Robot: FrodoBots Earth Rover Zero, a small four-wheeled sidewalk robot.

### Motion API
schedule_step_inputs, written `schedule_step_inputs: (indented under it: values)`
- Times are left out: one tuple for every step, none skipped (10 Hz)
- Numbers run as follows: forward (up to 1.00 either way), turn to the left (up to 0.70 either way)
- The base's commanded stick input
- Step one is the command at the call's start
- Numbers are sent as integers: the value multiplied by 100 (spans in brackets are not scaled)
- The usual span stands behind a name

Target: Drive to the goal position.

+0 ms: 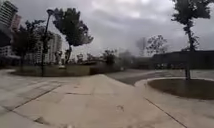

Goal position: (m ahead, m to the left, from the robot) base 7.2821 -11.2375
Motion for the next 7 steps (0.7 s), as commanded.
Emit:
schedule_step_inputs:
  values:
    - [70,0]
    - [70,0]
    - [70,0]
    - [70,0]
    - [70,0]
    - [70,0]
    - [70,0]
